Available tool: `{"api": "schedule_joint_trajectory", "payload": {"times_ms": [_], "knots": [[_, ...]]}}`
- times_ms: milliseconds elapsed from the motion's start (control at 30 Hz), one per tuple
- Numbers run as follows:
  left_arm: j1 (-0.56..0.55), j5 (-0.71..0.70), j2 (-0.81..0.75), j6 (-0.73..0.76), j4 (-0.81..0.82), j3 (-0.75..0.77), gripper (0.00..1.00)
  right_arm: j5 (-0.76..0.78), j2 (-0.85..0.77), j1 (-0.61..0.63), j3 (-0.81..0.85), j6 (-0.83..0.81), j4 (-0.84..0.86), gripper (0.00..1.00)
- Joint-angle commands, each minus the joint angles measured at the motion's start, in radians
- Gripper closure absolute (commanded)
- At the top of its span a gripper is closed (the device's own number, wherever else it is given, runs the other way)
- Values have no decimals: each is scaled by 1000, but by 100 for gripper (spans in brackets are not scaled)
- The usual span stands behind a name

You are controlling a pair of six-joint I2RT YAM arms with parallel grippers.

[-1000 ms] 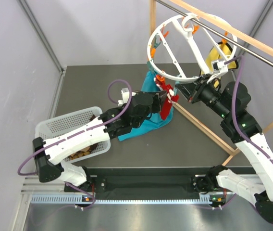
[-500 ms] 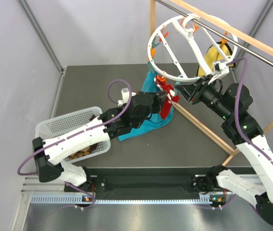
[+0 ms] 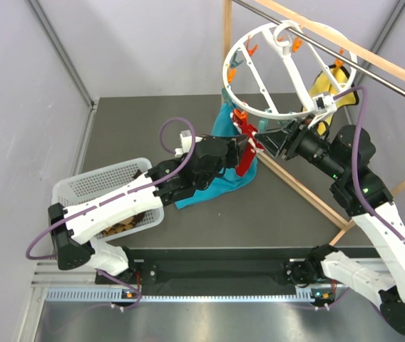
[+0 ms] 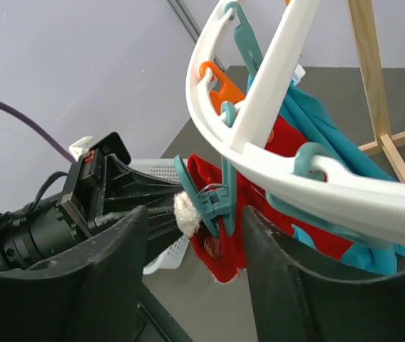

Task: Clip the socks to the hanger
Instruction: Clamp the sock onto the hanger.

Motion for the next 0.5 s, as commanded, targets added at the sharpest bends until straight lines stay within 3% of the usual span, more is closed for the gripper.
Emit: {"api": "schedule_joint_trajectory", "payload": {"times_ms": [0, 167, 333, 467], "knots": [[-4, -12, 8, -135, 43, 27, 100, -3, -16, -3, 38, 6, -7, 45], [-4, -29, -3, -80, 58, 8, 100, 40, -19, -5, 85, -17, -99, 23], [-6, -76, 3, 237, 135, 16, 100, 42, -39, -5, 125, -74, -213, 0], [-6, -96, 2, 363, 127, 1, 87, 48, -84, -3, 162, -117, -291, 0]]}}
